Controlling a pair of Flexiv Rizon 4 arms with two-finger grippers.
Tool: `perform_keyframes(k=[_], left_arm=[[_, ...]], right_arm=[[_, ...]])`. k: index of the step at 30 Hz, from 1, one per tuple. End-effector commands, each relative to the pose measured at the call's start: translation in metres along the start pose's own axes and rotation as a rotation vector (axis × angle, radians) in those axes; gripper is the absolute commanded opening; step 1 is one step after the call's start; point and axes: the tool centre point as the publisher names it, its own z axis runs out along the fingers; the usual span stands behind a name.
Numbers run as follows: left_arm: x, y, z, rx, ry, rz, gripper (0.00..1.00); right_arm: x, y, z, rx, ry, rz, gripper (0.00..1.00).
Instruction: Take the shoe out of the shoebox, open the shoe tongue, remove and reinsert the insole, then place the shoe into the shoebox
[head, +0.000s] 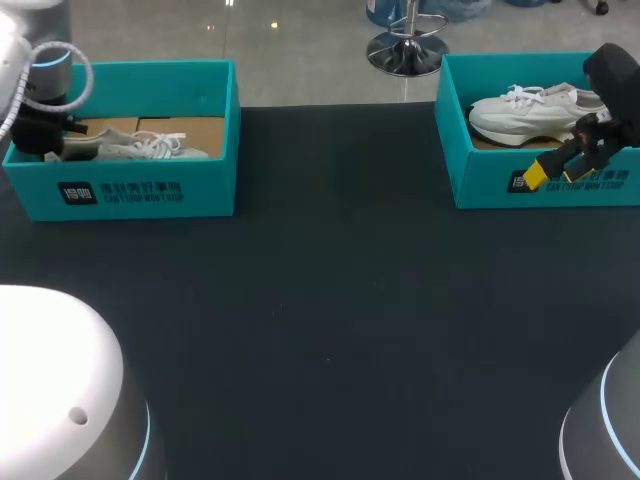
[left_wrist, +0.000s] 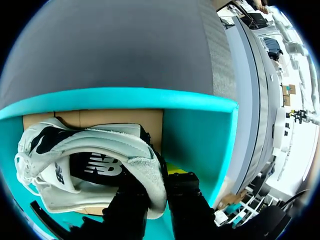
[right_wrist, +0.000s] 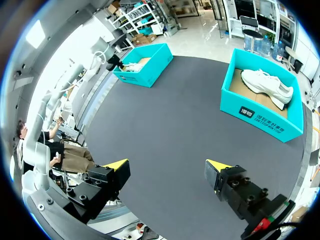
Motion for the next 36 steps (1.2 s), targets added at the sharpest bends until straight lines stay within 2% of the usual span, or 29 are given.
perform_keyframes(k=[1, 2, 3, 7, 10, 14, 21, 25, 28, 36], left_arm=[[0.001, 0.002, 0.0, -0.005, 0.003, 0.005, 0.74], [0.001, 0.002, 0.0, -0.006, 0.004, 0.004, 0.89], [0.002, 0.003, -0.001, -0.009, 0.002, 0.004, 1.0], [0.005, 0.007, -0.011, -0.025, -0.016, -0.009, 1.0], [0.007, 0.009, -0.028, -0.029, -0.063, -0.015, 1.0], [0.007, 0.008, -0.06, -0.039, -0.096, -0.042, 1.0], [0.009, 0.005, -0.124, -0.013, -0.167, -0.082, 1.0], [0.011, 0.001, -0.153, -0.013, -0.224, -0.089, 1.0], [0.009, -0.003, -0.163, -0.015, -0.236, -0.07, 1.0], [0.009, -0.003, -0.163, -0.015, -0.236, -0.07, 1.0]], right_arm=[[0.0, 0.001, 0.001, 0.002, -0.001, 0.001, 1.0], [0.0, 0.001, 0.001, 0.002, -0.001, 0.001, 1.0], [0.0, 0.001, 0.001, 0.002, -0.001, 0.001, 1.0], [0.0, 0.001, 0.001, 0.002, -0.001, 0.001, 1.0], [0.0, 0.001, 0.001, 0.002, -0.001, 0.001, 1.0], [0.0, 0.001, 0.001, 0.002, -0.001, 0.001, 1.0], [0.0, 0.001, 0.001, 0.002, -0.001, 0.001, 1.0], [0.0, 0.001, 0.001, 0.002, -0.001, 0.001, 1.0], [0.0, 0.001, 0.001, 0.002, -0.001, 0.001, 1.0], [0.0, 0.001, 0.001, 0.002, -0.001, 0.001, 1.0]])
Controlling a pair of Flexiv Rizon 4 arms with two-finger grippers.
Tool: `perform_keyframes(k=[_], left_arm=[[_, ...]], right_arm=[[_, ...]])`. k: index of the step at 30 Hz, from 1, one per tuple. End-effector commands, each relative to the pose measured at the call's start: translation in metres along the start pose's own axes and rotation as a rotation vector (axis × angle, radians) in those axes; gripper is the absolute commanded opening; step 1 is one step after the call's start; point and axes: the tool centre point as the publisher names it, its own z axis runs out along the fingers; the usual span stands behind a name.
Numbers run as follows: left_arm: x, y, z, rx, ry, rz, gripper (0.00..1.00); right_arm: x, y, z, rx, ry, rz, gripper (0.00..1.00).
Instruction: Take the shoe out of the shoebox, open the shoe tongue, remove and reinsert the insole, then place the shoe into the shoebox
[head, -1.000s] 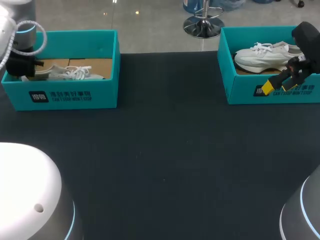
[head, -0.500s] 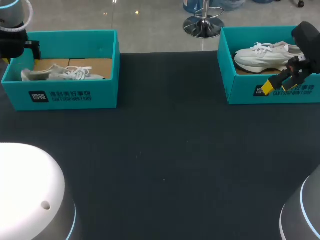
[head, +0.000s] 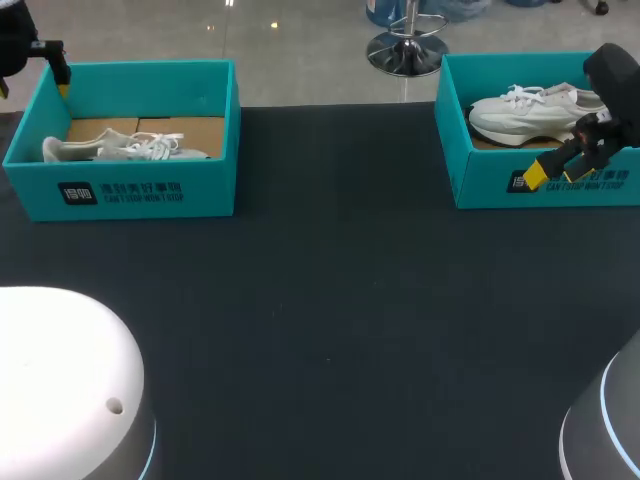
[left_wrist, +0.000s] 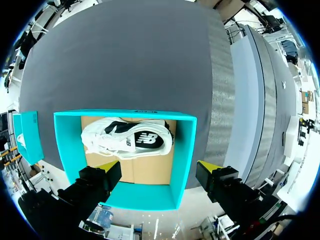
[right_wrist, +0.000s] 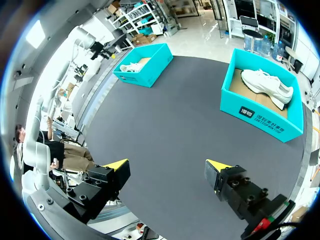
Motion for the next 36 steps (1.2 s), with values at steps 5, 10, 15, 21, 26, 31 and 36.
perform_keyframes(k=[5, 10, 15, 21, 26, 31, 36], left_arm=[[0.0, -0.003, -0.001, -0.005, 0.001, 0.0, 1.0], [0.0, -0.003, -0.001, -0.005, 0.001, 0.0, 1.0], [0.0, -0.003, -0.001, -0.005, 0.001, 0.0, 1.0], [0.0, -0.003, -0.001, -0.005, 0.001, 0.0, 1.0], [0.0, -0.003, -0.001, -0.005, 0.001, 0.0, 1.0], [0.0, -0.003, -0.001, -0.005, 0.001, 0.0, 1.0], [0.0, -0.003, -0.001, -0.005, 0.001, 0.0, 1.0]], right_arm=[[0.0, 0.001, 0.001, 0.002, -0.001, 0.001, 1.0], [0.0, 0.001, 0.001, 0.002, -0.001, 0.001, 1.0], [-0.039, 0.039, -0.002, 0.17, -0.075, 0.024, 1.0], [-0.108, 0.098, -0.002, 0.189, -0.169, 0.124, 1.0], [-0.15, 0.144, 0.01, 0.233, -0.257, 0.187, 1.0], [-0.187, 0.171, 0.015, 0.245, -0.327, 0.265, 1.0], [-0.216, 0.181, 0.018, 0.339, -0.397, 0.347, 1.0]])
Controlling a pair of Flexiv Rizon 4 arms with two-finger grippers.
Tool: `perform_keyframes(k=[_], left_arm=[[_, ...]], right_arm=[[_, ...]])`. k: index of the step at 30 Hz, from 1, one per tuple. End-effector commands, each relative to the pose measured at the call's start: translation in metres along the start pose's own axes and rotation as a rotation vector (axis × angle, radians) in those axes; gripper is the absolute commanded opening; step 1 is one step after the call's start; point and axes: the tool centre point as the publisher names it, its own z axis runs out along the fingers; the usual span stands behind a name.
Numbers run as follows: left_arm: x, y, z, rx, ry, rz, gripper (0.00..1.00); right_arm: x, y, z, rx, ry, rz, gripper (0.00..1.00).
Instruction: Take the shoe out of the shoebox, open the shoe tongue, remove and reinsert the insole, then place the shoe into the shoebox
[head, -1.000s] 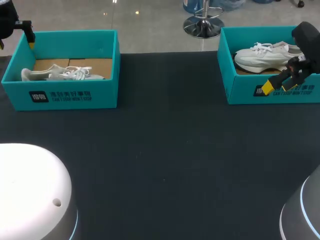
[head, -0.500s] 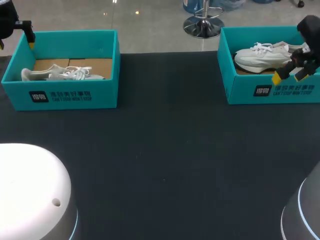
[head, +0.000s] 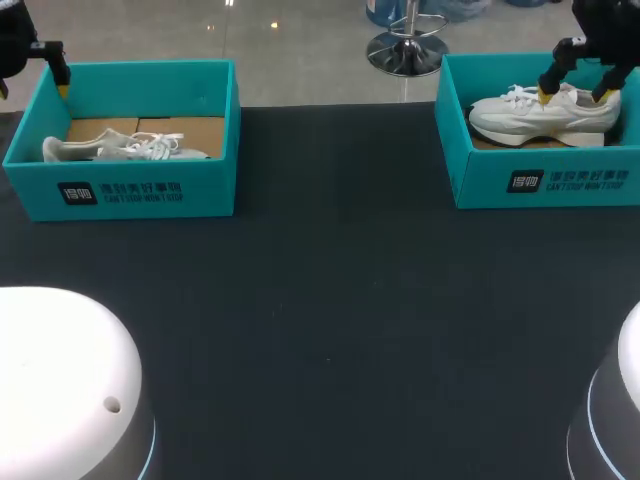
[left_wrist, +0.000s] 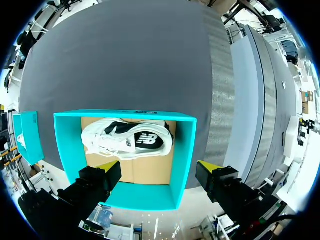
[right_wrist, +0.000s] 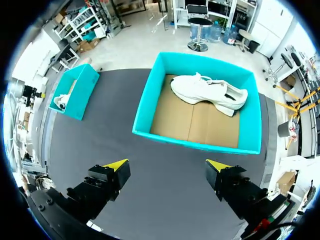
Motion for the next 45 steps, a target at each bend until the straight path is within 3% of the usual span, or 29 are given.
perform_keyframes(k=[1, 22, 27, 29, 34, 39, 45], left_arm=[[0.0, -0.001, 0.0, -0.002, 0.002, 0.0, 1.0], [0.0, -0.001, 0.0, -0.002, 0.002, 0.0, 1.0], [0.0, -0.001, 0.0, -0.002, 0.002, 0.0, 1.0], [0.0, -0.001, 0.0, -0.002, 0.002, 0.0, 1.0], [0.0, -0.001, 0.0, -0.002, 0.002, 0.0, 1.0], [0.0, -0.001, 0.0, -0.002, 0.002, 0.0, 1.0], [0.0, -0.001, 0.0, -0.002, 0.002, 0.0, 1.0]], right_arm=[[-0.004, 0.055, 0.009, 0.279, -0.036, 0.03, 1.0], [-0.004, 0.055, 0.009, 0.279, -0.036, 0.03, 1.0], [-0.034, 0.067, 0.027, 0.247, -0.112, 0.15, 1.0], [-0.05, 0.069, 0.037, 0.28, -0.171, 0.207, 1.0], [-0.086, 0.072, 0.054, 0.229, -0.203, 0.296, 1.0], [-0.112, 0.085, 0.066, 0.14, -0.238, 0.297, 1.0], [-0.132, 0.102, 0.086, 0.104, -0.251, 0.269, 1.0]])
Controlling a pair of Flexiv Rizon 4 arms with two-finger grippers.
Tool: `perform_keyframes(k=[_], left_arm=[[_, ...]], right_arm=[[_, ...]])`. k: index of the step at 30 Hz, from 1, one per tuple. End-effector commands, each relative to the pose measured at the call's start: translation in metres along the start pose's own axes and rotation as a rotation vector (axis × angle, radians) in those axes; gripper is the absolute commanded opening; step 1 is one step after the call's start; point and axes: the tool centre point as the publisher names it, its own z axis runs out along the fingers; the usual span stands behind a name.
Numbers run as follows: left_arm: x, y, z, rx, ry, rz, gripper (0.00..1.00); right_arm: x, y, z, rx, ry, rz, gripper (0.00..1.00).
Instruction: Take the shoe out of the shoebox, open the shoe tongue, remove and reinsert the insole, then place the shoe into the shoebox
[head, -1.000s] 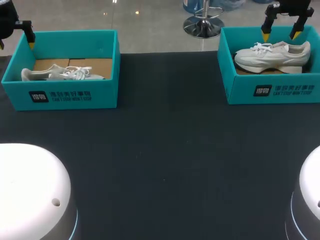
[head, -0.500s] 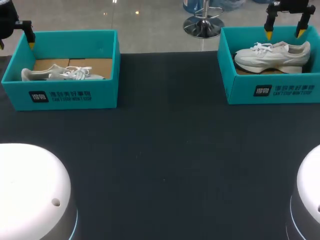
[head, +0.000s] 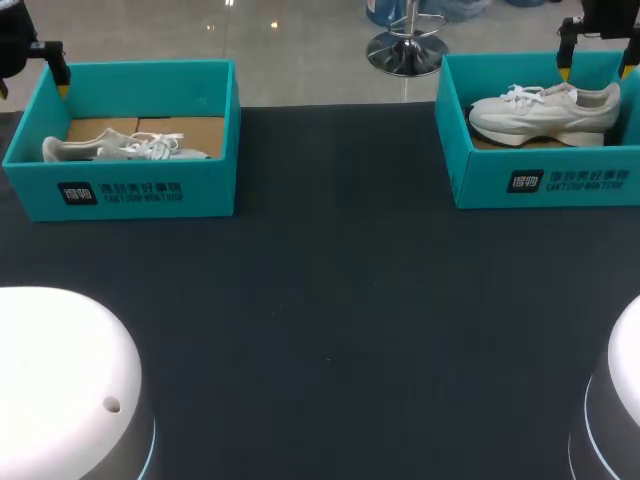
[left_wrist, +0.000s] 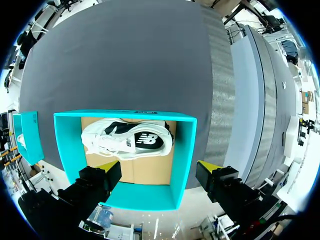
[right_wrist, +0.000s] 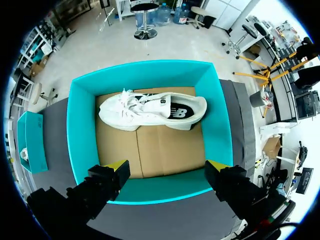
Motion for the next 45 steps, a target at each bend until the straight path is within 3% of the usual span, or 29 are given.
perform_keyframes(k=[1, 5, 19, 29, 45], left_arm=[[0.0, -0.001, 0.0, -0.002, 0.002, 0.0, 1.0], [0.0, -0.001, 0.0, -0.002, 0.002, 0.0, 1.0], [0.0, -0.001, 0.0, -0.002, 0.002, 0.0, 1.0], [0.0, -0.001, 0.0, -0.002, 0.002, 0.0, 1.0], [0.0, -0.001, 0.0, -0.002, 0.002, 0.0, 1.0]], right_arm=[[-0.005, 0.011, 0.019, -0.012, 0.004, -0.012, 1.0], [-0.009, 0.017, 0.028, -0.001, -0.009, 0.005, 1.0], [-0.009, 0.017, 0.028, -0.001, -0.009, 0.005, 1.0], [-0.034, 0.045, 0.068, 0.032, -0.02, 0.045, 1.0], [-0.054, 0.082, 0.094, 0.037, -0.036, -0.013, 1.0]])
